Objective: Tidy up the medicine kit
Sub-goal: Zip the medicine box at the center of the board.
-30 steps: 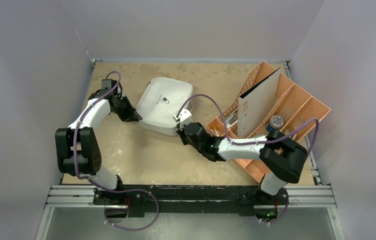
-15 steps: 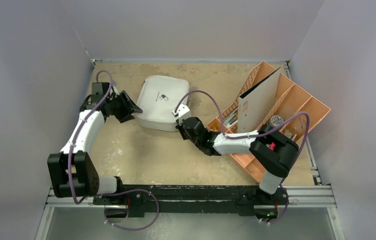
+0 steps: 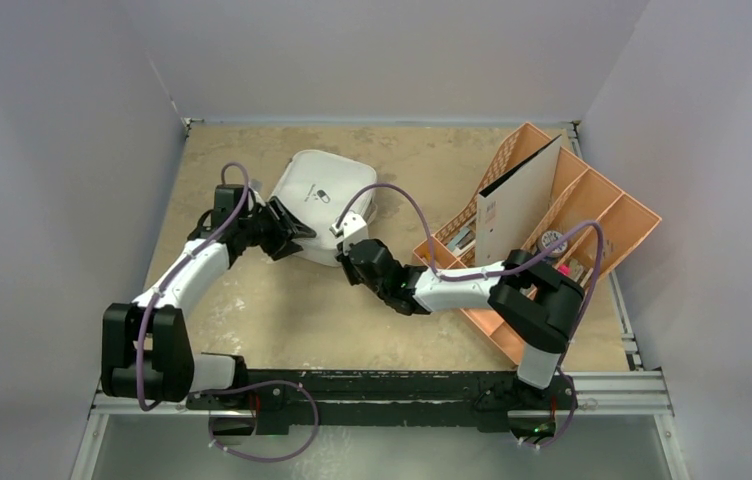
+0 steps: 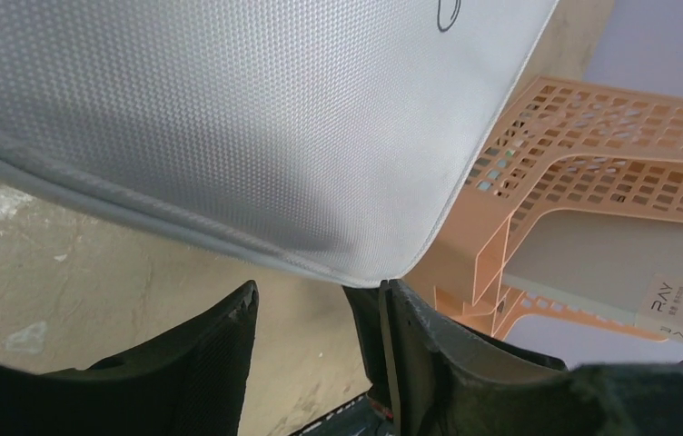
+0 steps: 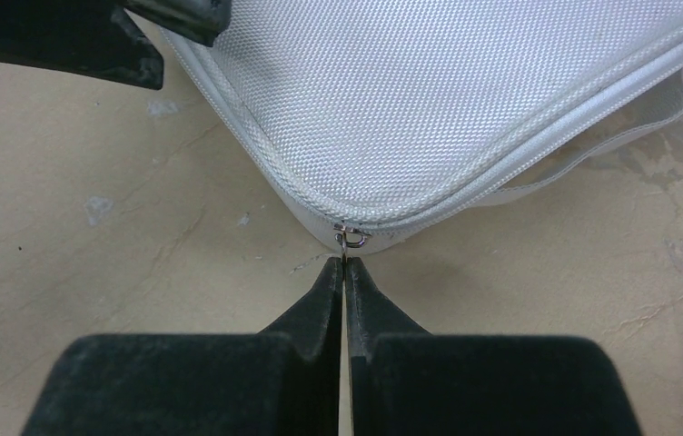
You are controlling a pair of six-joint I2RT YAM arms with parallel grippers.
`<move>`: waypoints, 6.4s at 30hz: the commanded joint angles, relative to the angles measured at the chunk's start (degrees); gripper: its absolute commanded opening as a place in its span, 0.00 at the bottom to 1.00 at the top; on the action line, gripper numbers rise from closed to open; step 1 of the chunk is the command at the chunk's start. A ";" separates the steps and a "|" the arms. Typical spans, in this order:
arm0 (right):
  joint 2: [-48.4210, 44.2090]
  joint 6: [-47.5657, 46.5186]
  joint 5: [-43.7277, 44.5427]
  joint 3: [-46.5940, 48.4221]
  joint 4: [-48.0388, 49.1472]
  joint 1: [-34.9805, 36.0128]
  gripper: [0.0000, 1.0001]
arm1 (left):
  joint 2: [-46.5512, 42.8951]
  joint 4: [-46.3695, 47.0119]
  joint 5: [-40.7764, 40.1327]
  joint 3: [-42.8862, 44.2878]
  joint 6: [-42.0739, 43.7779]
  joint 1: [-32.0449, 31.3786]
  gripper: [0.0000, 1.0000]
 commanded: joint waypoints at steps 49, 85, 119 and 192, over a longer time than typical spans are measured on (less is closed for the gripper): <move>-2.62 -2.27 -0.87 0.04 3.11 0.21 0.00 | 7.43 5.47 -8.61 -0.15 -4.63 -1.13 0.00; -2.23 0.51 7.79 0.78 -9.25 1.72 0.00 | 3.45 0.49 -16.94 0.12 -3.51 -3.07 0.00; -6.63 -3.09 -13.06 -1.13 1.81 -1.43 0.32 | -0.81 1.47 -5.53 2.54 -7.24 -3.07 0.37; 2.70 -1.19 22.01 -1.15 10.31 2.55 0.00 | 10.39 -2.95 -13.16 5.89 9.10 1.50 0.00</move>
